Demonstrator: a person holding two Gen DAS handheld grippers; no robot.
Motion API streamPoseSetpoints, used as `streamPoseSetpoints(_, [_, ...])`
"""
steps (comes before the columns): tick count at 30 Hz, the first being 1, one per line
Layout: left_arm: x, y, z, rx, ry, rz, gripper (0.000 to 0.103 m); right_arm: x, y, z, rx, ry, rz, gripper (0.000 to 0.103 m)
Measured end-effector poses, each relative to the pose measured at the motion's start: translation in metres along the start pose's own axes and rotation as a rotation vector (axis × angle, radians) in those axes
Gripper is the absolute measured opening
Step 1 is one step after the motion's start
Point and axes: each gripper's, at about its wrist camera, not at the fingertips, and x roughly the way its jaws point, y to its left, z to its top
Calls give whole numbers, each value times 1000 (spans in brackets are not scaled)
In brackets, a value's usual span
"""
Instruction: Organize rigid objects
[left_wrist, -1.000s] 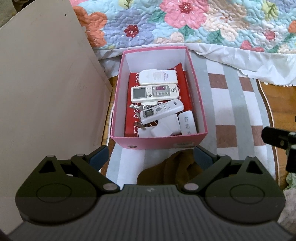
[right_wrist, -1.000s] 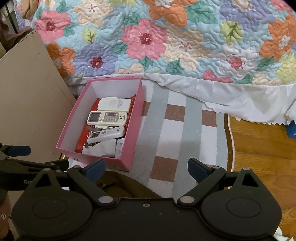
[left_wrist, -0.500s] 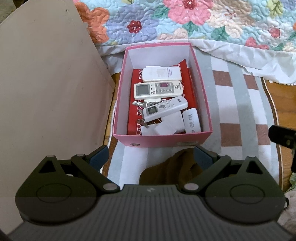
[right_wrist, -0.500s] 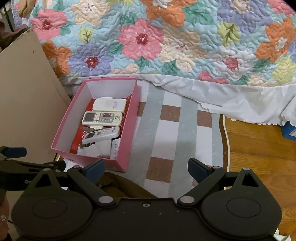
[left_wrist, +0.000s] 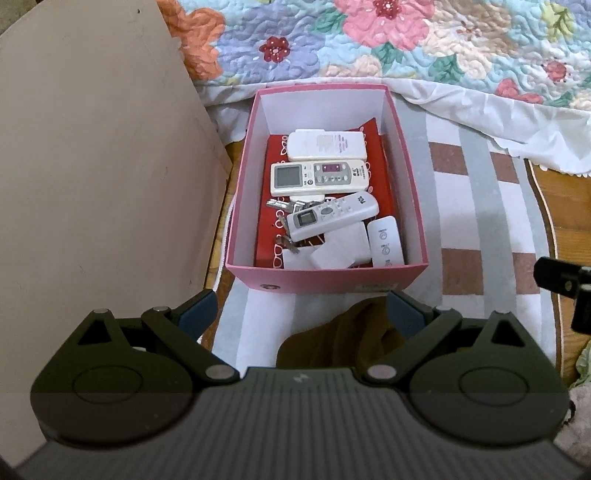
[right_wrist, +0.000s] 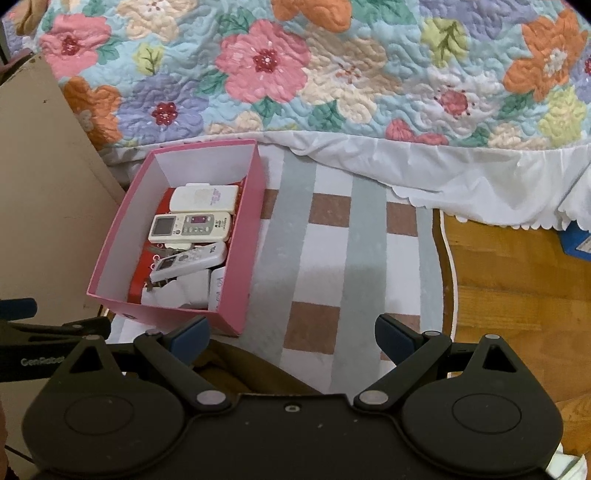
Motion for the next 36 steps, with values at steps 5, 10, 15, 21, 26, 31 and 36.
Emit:
streamPoseSetpoints(5, [3, 2, 0, -5, 4, 6, 99, 1, -1, 0, 1, 1, -6, 98])
streamPoseSetpoints(10, [3, 3, -1, -4, 3, 7, 99, 2, -2, 1, -3, 1, -5, 98])
streamPoseSetpoints(15, [3, 4, -1, -6, 4, 14, 99, 2, -2, 2, -1, 4, -9, 98])
streamPoseSetpoints(21, [3, 5, -1, 6, 5, 15, 99, 2, -3, 1, 1, 3, -17, 98])
streamPoseSetpoints(26, [2, 4, -1, 14, -2, 8, 99, 0, -2, 1, -5, -2, -19, 98])
streamPoseSetpoints(31, [2, 4, -1, 11, -2, 10, 99, 1, -2, 1, -9, 3, -17, 98])
streamPoseSetpoints(36, [1, 5, 0, 8, -14, 29, 99, 1, -1, 1, -10, 4, -19, 98])
